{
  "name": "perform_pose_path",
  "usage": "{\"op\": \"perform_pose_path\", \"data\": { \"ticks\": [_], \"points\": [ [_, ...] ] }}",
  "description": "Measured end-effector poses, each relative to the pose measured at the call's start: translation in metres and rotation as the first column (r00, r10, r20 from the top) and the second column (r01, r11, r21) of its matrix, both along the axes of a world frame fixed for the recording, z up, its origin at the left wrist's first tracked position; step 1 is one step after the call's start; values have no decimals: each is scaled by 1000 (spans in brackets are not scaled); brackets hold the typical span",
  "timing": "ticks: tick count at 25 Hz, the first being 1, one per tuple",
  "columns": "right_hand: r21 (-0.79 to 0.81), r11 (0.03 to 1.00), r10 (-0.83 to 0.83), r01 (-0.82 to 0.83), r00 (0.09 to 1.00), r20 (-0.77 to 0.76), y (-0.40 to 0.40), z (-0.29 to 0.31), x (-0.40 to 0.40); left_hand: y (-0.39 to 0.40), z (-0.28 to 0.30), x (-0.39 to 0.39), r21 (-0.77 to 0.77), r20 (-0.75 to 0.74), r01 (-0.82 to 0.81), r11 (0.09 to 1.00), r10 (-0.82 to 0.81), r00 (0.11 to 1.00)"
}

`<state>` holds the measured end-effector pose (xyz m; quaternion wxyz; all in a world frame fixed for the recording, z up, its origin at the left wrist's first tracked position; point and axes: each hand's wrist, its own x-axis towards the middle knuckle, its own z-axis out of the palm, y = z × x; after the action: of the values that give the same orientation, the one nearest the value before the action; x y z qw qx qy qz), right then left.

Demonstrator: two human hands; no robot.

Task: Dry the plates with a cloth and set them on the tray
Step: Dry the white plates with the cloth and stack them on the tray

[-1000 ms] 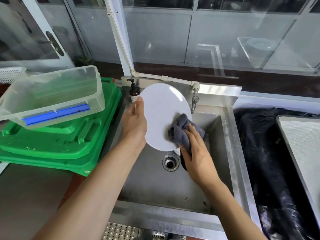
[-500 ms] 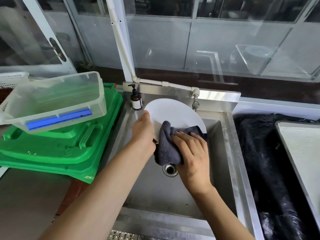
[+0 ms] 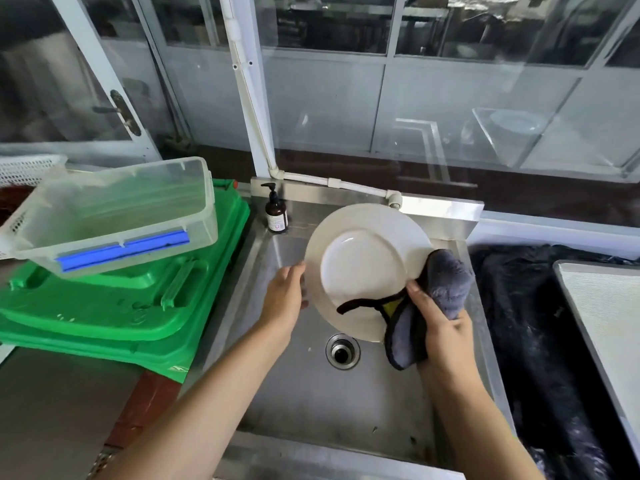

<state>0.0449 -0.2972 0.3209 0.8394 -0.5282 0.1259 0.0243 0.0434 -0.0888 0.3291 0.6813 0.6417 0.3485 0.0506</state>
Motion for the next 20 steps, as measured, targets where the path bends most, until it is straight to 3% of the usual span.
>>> {"op": "perform_pose_path", "data": {
  "ticks": [2,5,10,15,20],
  "points": [
    [73,997,22,-17,998,-67,-2,2,1,-6,-1,-1,-317,12,18,948,-15,1000],
    [140,989,59,-36,984,-166,-7,3,4,-5,7,1,-500,148,114,858,-45,988],
    [114,994,27,-1,972,-232,-8,2,3,-14,34,0,-512,271,260,818,-133,953],
    [-201,962,-231,186,945,-231,-2,-1,4,-27,47,-4,-395,269,311,864,-215,939],
    [-344,924,-196,167,979,-51,-11,4,20,-29,52,-8,-332,279,318,888,-230,932]
  ]
}}
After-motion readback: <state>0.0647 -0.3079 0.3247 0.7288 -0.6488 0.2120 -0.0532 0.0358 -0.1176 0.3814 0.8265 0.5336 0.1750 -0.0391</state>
